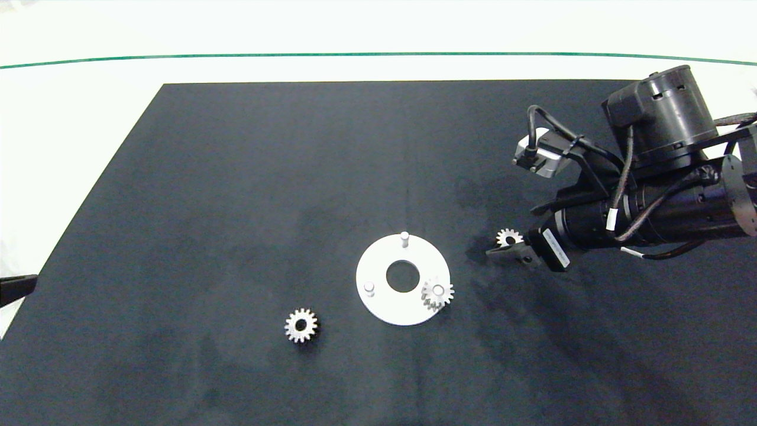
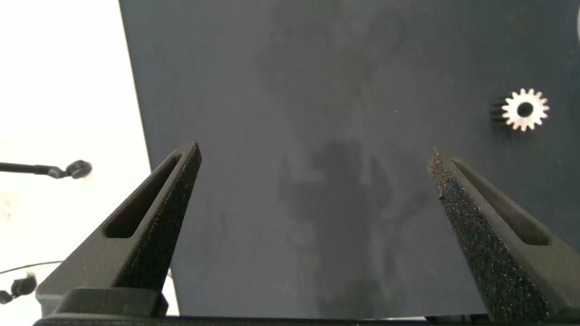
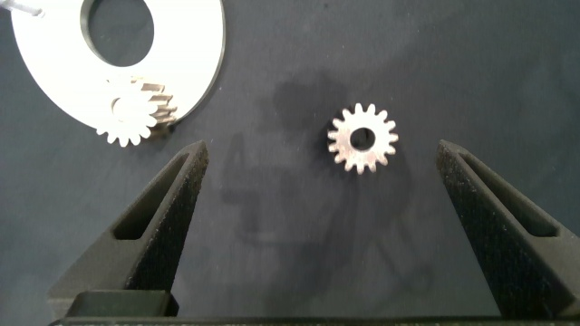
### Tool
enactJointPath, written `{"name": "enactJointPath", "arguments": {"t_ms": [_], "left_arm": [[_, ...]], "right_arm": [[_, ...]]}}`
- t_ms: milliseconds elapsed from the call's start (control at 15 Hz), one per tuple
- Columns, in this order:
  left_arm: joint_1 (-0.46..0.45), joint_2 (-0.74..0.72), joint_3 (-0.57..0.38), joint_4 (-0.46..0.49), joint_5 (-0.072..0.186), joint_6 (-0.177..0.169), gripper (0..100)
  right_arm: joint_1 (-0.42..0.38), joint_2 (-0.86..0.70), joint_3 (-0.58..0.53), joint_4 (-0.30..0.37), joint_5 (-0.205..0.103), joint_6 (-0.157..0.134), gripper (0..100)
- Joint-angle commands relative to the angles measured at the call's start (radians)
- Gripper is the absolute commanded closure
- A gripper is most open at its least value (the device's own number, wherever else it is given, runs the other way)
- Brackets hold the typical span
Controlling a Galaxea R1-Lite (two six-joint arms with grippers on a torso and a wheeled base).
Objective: Install three planetary gears onto the carrier pins
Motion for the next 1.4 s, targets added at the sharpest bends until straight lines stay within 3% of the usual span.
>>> {"name": "enactJointPath", "arguments": {"t_ms": [67,400,933,1400], "left_arm": [[-0.005,0.022,-0.001,0.001,0.001,-0.003,0],[-0.028,0.021,-0.001,0.003,0.002,-0.005,0],[-0.033,0.014,-0.001,0.004,0.002,-0.005,0],[-0.034,0.004,0.000,0.006,0.004,-0.002,0]], "right_arm": [[-0.002,0.033,0.004,-0.007,0.000,-0.001,0],[-0.008,0.065,-0.023,-0.006,-0.010,-0.004,0],[-0.109,0.101,-0.049,0.025,-0.008,-0.009,0],[-0.082,0.147,-0.063,0.013,0.009,-0.007,1]]}}
